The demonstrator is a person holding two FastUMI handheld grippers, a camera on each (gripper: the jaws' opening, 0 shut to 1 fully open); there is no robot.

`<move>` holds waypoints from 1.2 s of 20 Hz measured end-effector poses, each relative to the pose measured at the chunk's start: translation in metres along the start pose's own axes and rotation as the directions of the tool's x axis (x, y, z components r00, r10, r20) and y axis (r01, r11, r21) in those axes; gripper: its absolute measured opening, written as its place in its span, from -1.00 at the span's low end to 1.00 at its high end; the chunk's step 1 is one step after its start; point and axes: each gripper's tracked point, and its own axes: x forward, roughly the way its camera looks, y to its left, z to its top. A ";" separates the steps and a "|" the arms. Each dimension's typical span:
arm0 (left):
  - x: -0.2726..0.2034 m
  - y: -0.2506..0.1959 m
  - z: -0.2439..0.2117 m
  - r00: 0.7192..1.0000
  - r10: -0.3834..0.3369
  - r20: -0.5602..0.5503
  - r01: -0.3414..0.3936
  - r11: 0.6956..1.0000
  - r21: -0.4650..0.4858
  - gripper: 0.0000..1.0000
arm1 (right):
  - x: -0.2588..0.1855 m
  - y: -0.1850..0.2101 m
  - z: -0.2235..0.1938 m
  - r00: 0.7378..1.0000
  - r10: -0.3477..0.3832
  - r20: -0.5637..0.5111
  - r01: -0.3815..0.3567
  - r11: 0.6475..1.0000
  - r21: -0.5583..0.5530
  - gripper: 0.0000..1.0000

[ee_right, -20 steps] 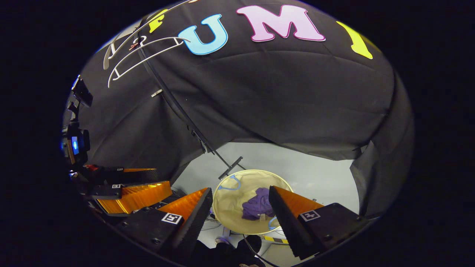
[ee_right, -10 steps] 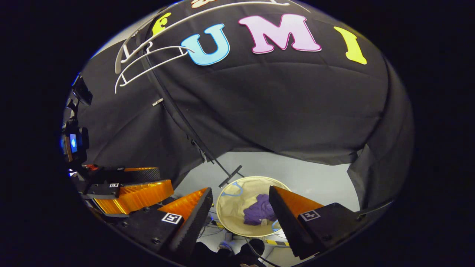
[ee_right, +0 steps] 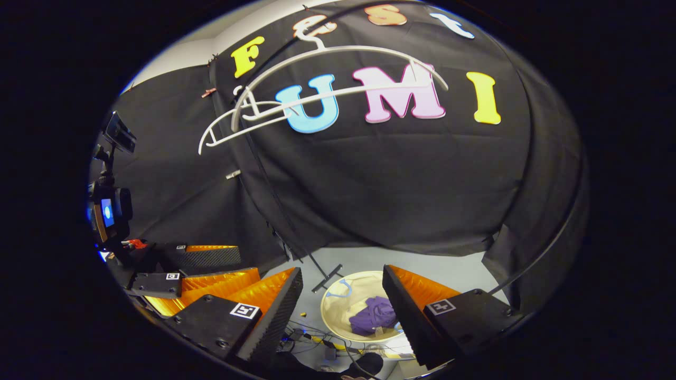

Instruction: Grasp the clothes on the hanger with both hands and then place them into the laundry hamper below.

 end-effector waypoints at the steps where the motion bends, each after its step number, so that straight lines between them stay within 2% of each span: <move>1: -0.015 -0.004 0.006 0.999 -0.014 0.034 0.014 1.000 0.011 0.90 | -0.013 0.008 0.005 0.999 -0.010 0.034 0.010 1.000 0.003 0.97; 3: -0.047 -0.010 0.021 0.995 -0.035 0.096 0.032 0.999 0.039 0.90 | -0.040 0.019 0.017 0.992 -0.046 0.115 0.046 0.999 0.000 0.97; 6: -0.104 -0.018 0.043 0.975 -0.061 0.212 0.042 0.995 0.096 0.90 | -0.092 0.046 0.040 0.965 -0.071 0.254 0.070 0.997 0.014 0.96; 7: -0.124 -0.021 0.048 0.965 -0.070 0.253 0.043 0.993 0.108 0.84 | -0.110 0.056 0.046 0.952 -0.079 0.294 0.078 0.997 0.017 0.97; 10: -0.180 -0.029 0.069 0.930 -0.082 0.358 0.043 0.992 0.116 0.90 | -0.158 0.085 0.061 0.918 -0.080 0.387 0.087 0.996 0.001 0.96; 12: -0.215 -0.033 0.085 0.893 -0.077 0.442 0.025 0.992 0.124 0.84 | -0.185 0.099 0.072 0.889 -0.081 0.451 0.102 0.995 -0.023 0.95; 13: -0.227 -0.037 0.093 0.875 -0.075 0.479 0.014 0.992 0.129 0.89 | -0.197 0.106 0.077 0.871 -0.078 0.485 0.109 0.993 -0.035 0.95; 14: -0.238 -0.041 0.098 0.863 -0.078 0.499 0.010 0.990 0.138 0.83 | -0.209 0.112 0.083 0.854 -0.075 0.514 0.114 0.993 -0.044 1.00; 15: -0.245 -0.043 0.100 0.856 -0.071 0.512 -0.003 0.990 0.143 0.86 | -0.218 0.117 0.087 0.839 -0.068 0.540 0.115 0.992 -0.054 1.00; 17: -0.261 -0.049 0.108 0.834 -0.061 0.549 -0.028 0.988 0.152 0.86 | -0.236 0.124 0.103 0.800 -0.069 0.596 0.141 0.987 -0.075 0.87; 18: -0.268 -0.052 0.112 0.825 -0.053 0.563 -0.040 0.988 0.152 0.83 | -0.244 0.125 0.107 0.790 -0.071 0.609 0.151 0.985 -0.081 0.91; 20: -0.277 -0.056 0.117 0.815 -0.026 0.579 -0.076 0.985 0.152 0.94 | -0.264 0.129 0.112 0.769 -0.072 0.635 0.161 0.983 -0.084 0.95; 21: -0.279 -0.056 0.120 0.809 -0.005 0.588 -0.101 0.984 0.148 0.90 | -0.272 0.130 0.114 0.763 -0.074 0.642 0.161 0.984 -0.079 0.95; 23: -0.278 -0.066 0.121 0.809 0.003 0.588 -0.108 0.984 0.144 0.90 | -0.282 0.129 0.114 0.762 -0.067 0.644 0.157 0.984 -0.083 0.94; 24: -0.278 -0.073 0.125 0.800 -0.005 0.600 -0.101 0.985 0.142 0.89 | -0.290 0.126 0.118 0.752 -0.064 0.656 0.166 0.982 -0.095 0.94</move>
